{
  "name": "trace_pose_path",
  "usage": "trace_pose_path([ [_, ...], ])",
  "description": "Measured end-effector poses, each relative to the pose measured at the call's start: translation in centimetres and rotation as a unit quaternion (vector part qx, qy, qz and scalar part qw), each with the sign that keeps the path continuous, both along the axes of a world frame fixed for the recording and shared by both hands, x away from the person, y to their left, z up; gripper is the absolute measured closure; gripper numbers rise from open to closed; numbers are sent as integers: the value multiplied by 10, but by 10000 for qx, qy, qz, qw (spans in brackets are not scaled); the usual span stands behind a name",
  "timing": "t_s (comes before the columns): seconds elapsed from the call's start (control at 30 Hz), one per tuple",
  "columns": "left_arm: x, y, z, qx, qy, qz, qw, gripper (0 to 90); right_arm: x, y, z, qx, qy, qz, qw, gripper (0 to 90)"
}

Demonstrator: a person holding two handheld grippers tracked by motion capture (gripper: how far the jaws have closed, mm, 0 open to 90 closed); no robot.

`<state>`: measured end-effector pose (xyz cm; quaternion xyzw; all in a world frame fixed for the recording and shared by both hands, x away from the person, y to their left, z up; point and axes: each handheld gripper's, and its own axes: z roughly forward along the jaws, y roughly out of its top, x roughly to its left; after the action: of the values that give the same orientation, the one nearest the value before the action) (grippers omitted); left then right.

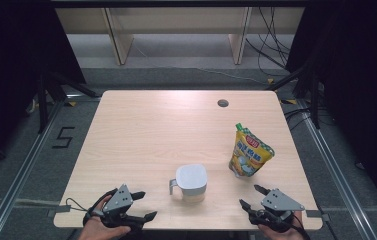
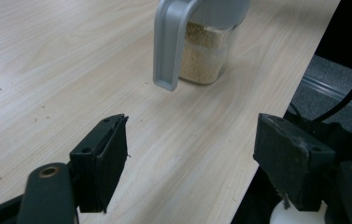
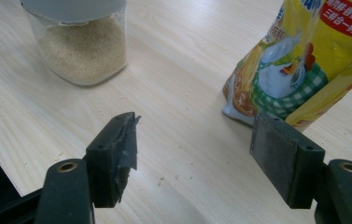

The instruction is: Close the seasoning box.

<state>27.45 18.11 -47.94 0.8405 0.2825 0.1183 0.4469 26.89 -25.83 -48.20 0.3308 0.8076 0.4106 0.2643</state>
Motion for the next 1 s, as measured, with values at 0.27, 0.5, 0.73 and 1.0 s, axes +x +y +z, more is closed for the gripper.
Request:
trace_pose_path([
  [0.27, -1, 5, -4, -147, 90, 120, 9998, 205, -1, 0, 0, 6, 23, -20, 10000, 325],
  [0.5, -6, 8, -9, -85, 114, 194, 9997, 165, -1, 1, 0, -44, 26, 27, 10000, 322],
  [0.73, -11, 9, -12, 38, 89, 161, 9998, 164, -1, 2, -1, -23, 83, 29, 10000, 314],
  [1.0, -11, 6, -18, 113, 60, 210, 9997, 162, 0, 3, -3, 1, 222, 124, 9997, 275],
])
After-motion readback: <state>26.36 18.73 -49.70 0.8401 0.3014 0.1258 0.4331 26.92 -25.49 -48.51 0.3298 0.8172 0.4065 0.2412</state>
